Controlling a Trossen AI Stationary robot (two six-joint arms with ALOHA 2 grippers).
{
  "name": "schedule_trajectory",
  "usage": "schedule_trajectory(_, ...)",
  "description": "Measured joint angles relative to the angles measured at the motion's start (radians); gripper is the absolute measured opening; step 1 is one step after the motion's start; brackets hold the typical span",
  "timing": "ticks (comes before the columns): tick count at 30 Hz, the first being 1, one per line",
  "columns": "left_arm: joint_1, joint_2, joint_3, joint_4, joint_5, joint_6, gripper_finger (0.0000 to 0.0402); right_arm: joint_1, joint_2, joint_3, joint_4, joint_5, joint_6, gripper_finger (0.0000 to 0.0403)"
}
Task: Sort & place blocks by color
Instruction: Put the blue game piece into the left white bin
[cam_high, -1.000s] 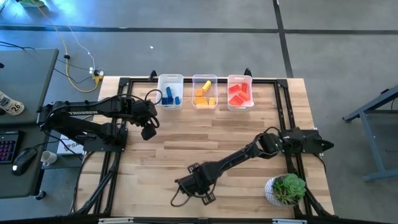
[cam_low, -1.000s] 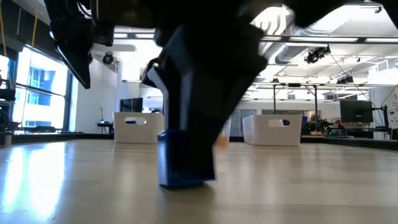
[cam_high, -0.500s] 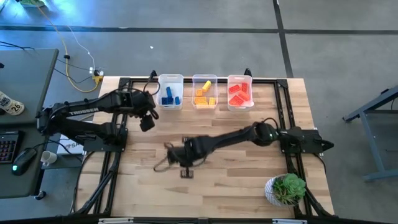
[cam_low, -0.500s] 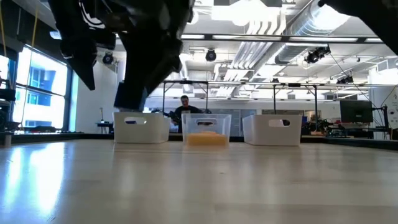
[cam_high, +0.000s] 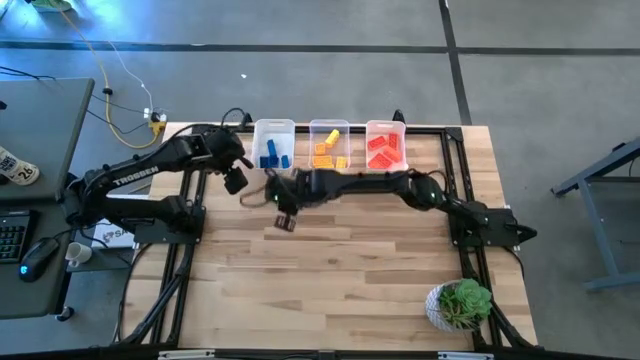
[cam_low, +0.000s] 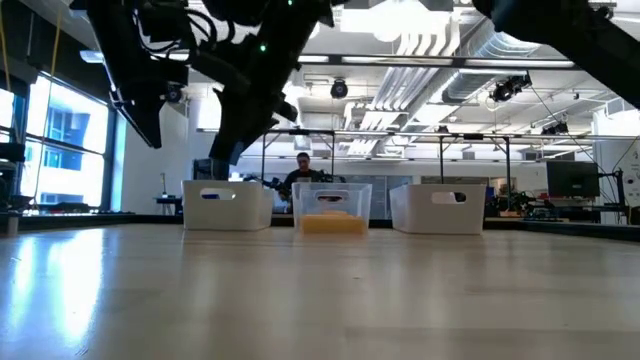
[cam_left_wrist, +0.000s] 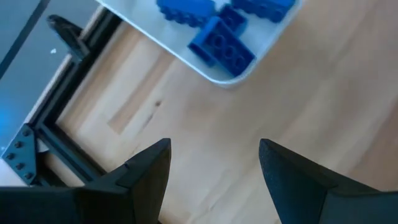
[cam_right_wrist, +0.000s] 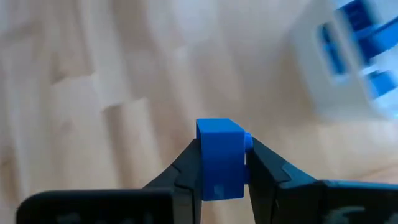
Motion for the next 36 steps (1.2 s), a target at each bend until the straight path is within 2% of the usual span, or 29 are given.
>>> schedule_trajectory(7, 0.081, 0.000, 0.000, 0.034, 0.000, 0.000, 0.0231, -0.134, -0.001, 0.000, 0.133, 0.001, -0.072, 0.0063)
schedule_trajectory(16, 0.131, 0.000, 0.000, 0.118, 0.030, -0.019, 0.0231, -0.296, 0.001, 0.000, 0.351, -0.005, -0.118, 0.0063)
schedule_trajectory(20, 0.145, 0.000, 0.000, 0.178, 0.065, -0.064, 0.0231, -0.346, 0.029, 0.000, 0.450, -0.051, -0.095, 0.0063)
schedule_trajectory(29, 0.148, 0.000, 0.000, 0.235, 0.142, -0.114, 0.0231, -0.397, 0.085, -0.002, 0.466, -0.197, -0.055, 0.0064)
schedule_trajectory(32, 0.148, 0.000, 0.000, 0.241, 0.200, -0.153, 0.0231, -0.399, 0.094, -0.003, 0.467, -0.215, -0.058, 0.0079)
schedule_trajectory(36, 0.148, 0.000, 0.000, 0.302, 0.298, -0.170, 0.0231, -0.399, 0.091, -0.003, 0.474, -0.209, -0.058, 0.0128)
